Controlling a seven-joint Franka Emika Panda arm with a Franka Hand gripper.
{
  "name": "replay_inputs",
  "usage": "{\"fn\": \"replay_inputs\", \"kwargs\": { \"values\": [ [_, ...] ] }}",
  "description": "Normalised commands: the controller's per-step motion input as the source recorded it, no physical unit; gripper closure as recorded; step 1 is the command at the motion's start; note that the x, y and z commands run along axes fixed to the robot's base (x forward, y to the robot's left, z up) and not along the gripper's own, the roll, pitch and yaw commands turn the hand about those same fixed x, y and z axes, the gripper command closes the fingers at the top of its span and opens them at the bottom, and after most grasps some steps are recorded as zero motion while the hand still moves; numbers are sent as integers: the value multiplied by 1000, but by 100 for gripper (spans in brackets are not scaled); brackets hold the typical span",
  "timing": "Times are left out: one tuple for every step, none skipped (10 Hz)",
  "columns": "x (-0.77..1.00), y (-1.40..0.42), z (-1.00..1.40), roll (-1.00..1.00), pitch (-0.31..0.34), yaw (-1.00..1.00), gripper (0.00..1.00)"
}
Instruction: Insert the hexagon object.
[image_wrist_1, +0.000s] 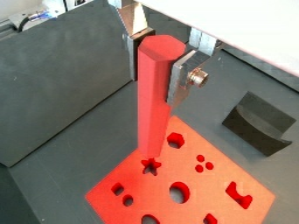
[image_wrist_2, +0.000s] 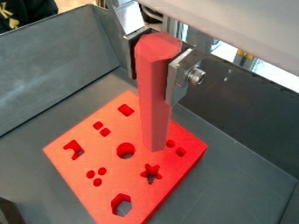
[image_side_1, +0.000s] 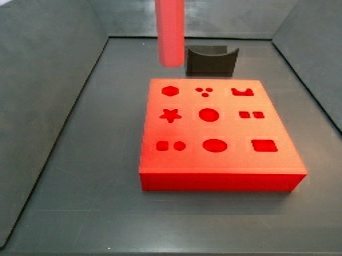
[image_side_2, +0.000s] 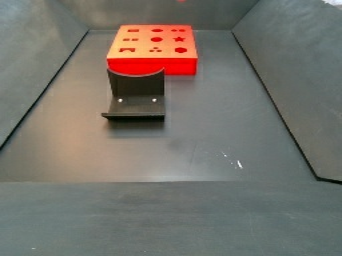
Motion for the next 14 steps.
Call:
{"fn": "replay_inputs", "kwargs": {
  "values": [
    [0,0,0,0,-10,0,100],
    [0,0,0,-23,-23,0,100],
    [-34,0,-34,13,0,0,100],
    [0,489,-9,87,0,63,100],
    [0,911,0,56,0,54,100],
    [11,909,0,94,0,20,100],
    [0,709,0,224,1,83,100],
    [0,300,0,406,0,89,100],
    [60,-160,-177,450,0,0,100],
    [266,-409,-357,440,0,-426,100],
    [74,-229,-323,209,-31,-849,100],
    [69,-83,-291,140,-37,-949,100],
    [34,160,-323,-6,0,-869,100],
    [0,277,-383,-70,47,-686,100]
  ]
}}
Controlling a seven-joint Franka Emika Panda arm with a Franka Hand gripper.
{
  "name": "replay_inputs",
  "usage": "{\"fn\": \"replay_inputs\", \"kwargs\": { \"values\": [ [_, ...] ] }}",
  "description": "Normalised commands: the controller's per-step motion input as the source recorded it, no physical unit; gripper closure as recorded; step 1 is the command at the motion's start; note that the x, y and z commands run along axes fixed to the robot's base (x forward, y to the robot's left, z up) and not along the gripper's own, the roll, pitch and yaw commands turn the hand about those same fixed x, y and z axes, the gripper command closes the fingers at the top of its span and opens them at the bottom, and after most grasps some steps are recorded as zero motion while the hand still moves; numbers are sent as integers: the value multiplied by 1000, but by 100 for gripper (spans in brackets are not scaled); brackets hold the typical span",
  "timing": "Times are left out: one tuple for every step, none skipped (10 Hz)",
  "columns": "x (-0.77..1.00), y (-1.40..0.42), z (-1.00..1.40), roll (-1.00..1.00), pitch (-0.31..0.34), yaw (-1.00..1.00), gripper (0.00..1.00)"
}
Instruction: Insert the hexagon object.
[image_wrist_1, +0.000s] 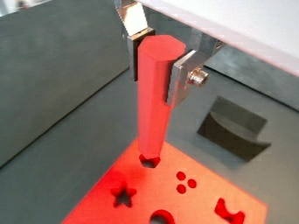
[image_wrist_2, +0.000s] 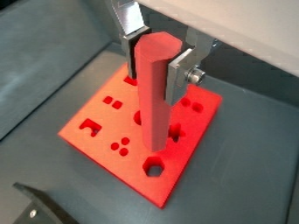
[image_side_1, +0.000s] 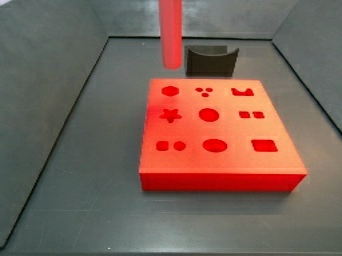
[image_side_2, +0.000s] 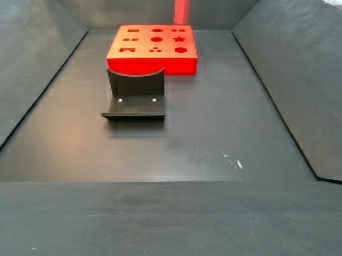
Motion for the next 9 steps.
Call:
{"fn": "replay_inputs", "kwargs": {
  "values": [
    [0,160,-531,-93,116,-777,100],
    [57,0,-546,-107,126,-929,100],
    [137,20,-269,-84,27,-849,100],
    [263,0,-180,0,71,-529,100],
    [209,171,-91,0,89,-523,100],
    [140,314,-140,0,7,0,100],
    [191,283,-160,0,0,0,100],
    [137,146,-134,0,0,0,100],
    [0,0,-160,0,0,-97,100]
  ]
}}
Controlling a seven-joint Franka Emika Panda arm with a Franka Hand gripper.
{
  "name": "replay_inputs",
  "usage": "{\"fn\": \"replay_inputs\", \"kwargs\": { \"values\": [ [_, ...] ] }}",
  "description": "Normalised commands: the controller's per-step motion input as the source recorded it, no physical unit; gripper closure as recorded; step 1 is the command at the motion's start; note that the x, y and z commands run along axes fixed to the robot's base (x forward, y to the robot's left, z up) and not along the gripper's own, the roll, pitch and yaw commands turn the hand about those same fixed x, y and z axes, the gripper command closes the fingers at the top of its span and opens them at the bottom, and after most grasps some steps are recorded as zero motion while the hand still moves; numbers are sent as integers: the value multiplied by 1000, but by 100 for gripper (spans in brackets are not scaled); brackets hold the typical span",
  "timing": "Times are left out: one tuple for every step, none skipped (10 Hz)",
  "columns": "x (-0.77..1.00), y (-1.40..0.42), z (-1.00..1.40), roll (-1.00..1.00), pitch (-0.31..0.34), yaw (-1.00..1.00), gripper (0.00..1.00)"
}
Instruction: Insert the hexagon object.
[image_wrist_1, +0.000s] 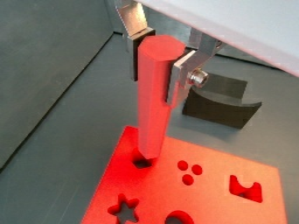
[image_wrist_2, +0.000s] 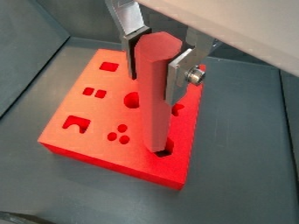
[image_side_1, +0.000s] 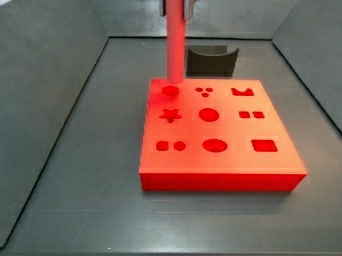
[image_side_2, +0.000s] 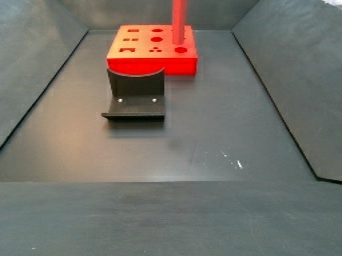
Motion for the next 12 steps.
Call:
{"fn": "replay_inputs", "kwargs": {
  "values": [
    [0,-69,-220,0,0,-209,100],
    [0,-34,-189,0,0,-183,100],
    [0,0,-189,0,0,-163,100],
    [0,0,-191,0,0,-160,100],
    [0,-37,-154,0,0,-149,100],
    [0,-20,-174,0,0,-106,100],
    [69,0,-174,17,0,-29,100],
    [206,-97,-146,33,0,0,100],
    [83,-46,-226,41,0,0,100],
    [200,0,-246,63,0,0,100],
    [226,0,-246,97,0,80,100],
    [134,0,-243,66,-21,109,100]
  ]
}}
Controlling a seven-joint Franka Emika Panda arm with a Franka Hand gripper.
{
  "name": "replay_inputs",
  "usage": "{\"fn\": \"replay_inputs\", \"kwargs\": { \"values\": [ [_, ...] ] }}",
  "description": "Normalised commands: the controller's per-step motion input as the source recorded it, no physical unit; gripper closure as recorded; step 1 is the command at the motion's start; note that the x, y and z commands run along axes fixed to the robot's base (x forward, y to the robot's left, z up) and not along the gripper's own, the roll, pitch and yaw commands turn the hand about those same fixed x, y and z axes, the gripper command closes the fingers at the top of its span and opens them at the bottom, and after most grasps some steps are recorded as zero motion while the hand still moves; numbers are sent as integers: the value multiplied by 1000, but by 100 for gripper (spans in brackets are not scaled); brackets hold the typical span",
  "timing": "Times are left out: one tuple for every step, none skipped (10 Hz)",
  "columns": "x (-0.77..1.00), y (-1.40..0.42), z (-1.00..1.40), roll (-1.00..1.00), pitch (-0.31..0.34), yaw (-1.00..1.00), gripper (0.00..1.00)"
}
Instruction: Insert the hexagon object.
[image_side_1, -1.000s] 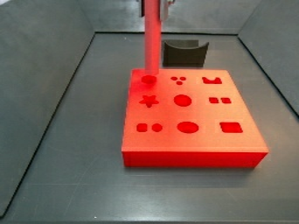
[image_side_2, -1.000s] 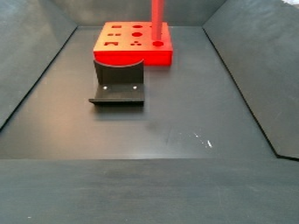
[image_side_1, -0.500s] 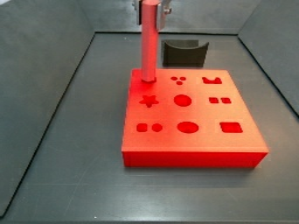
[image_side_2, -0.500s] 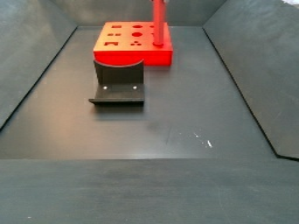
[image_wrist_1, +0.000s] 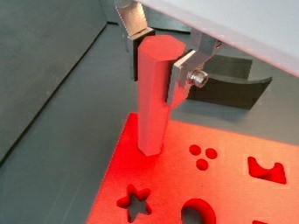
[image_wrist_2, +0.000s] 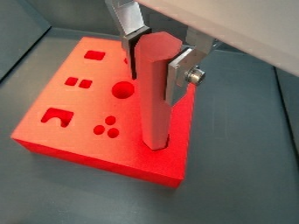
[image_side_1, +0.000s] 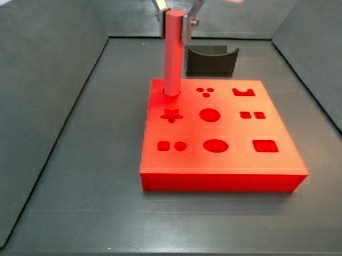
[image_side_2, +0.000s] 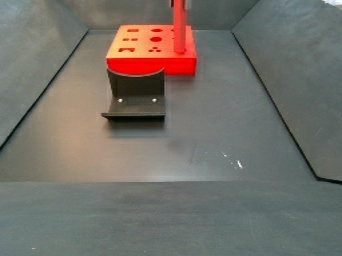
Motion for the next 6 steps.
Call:
{"fn": "replay_inputs", "kwargs": {
  "values": [
    [34,0,-283,61,-74,54,100],
    [0,0,-397,120,-63,46,100],
    [0,-46,-360,117,0,0,100],
    [0,-91,-317,140,-11,0,100],
    [-91,-163,-414,159,-147,0,100],
    [-74,-134,-511,129,-191,0,100]
  ]
}}
